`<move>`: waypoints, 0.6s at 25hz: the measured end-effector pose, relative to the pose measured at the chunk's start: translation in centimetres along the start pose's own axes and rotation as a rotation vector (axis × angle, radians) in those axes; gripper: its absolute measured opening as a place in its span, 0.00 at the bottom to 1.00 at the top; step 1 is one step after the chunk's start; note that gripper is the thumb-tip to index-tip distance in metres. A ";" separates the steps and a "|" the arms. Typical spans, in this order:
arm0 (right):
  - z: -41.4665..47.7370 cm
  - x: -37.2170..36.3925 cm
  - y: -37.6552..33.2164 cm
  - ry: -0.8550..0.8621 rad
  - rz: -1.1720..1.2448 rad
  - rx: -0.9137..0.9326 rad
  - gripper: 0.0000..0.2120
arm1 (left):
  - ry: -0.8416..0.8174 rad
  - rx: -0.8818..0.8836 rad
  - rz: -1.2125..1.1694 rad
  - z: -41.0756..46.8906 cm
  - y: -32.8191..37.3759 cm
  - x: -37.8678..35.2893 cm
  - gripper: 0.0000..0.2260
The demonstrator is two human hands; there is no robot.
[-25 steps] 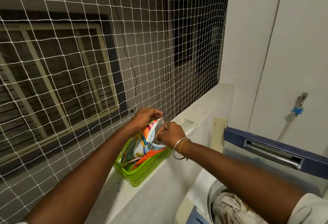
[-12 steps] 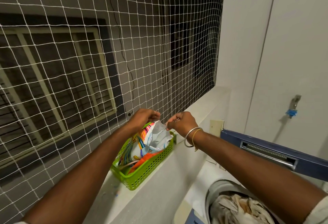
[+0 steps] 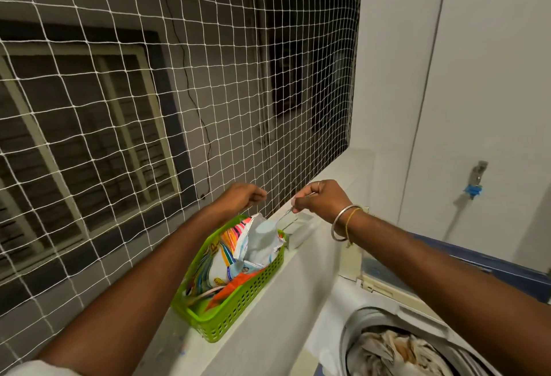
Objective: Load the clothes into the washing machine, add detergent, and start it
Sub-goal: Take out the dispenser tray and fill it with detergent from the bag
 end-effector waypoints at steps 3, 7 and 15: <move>1.1 1.0 0.5 -0.018 0.012 -0.001 0.02 | -0.043 0.009 0.034 1.7 -0.8 -0.2 0.14; 3.2 2.5 1.4 -0.007 -0.007 -0.024 0.04 | -0.092 0.067 0.047 3.8 -1.5 -0.8 0.15; 7.8 1.9 5.8 -0.045 -0.020 -0.157 0.04 | -0.333 0.219 0.115 8.2 -4.6 -3.8 0.16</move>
Point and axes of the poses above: each hand's wrist, its own z-axis towards the middle knuckle, its own x-axis out of the back of the hand, y = z × x, the point moved 8 cm from there along z, towards the middle knuckle, and after that the axes turned 8 degrees about -z, right-handed, at the moved point
